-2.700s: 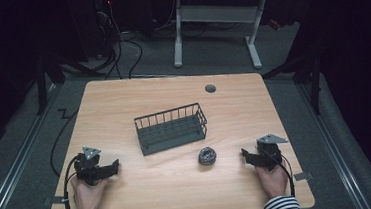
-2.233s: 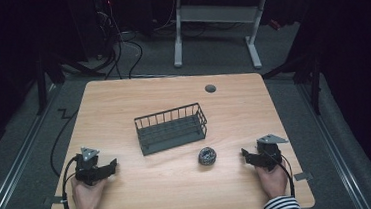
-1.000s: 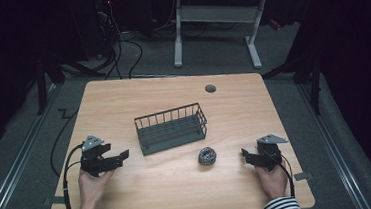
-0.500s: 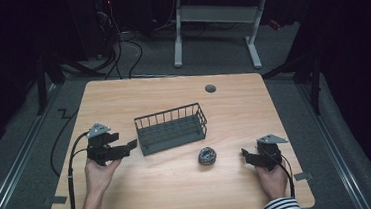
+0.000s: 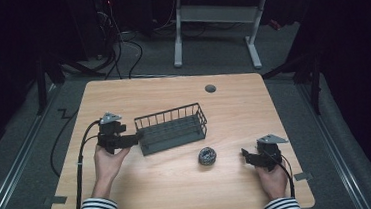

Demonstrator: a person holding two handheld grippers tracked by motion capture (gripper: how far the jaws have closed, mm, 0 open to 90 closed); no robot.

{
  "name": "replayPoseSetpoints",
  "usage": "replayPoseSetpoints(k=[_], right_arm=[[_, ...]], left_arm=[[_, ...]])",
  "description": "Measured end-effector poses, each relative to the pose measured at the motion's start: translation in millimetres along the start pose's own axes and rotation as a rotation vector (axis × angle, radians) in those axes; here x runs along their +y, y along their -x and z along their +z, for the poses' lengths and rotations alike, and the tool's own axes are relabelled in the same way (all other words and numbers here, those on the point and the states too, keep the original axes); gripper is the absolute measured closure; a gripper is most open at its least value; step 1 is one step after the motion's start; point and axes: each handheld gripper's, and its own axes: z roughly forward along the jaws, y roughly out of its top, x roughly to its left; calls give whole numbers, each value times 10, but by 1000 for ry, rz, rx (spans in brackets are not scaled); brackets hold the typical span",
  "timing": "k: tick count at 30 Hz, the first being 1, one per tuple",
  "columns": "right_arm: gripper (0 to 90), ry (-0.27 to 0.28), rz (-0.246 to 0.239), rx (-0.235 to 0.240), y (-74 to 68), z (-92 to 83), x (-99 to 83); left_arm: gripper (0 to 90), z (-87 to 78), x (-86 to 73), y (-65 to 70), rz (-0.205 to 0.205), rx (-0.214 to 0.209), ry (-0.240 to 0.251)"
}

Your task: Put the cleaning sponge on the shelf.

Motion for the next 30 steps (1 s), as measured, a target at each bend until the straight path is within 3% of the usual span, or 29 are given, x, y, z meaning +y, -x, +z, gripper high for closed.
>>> replayPoseSetpoints(k=[17, 30], right_arm=[[285, 0, 0, 0, 0, 0, 0], [285, 0, 0, 1, 0, 0, 0]], left_arm=[[383, 190, 24, 27, 5, 89, -40], [493, 192, 35, 34, -15, 125, -21]])
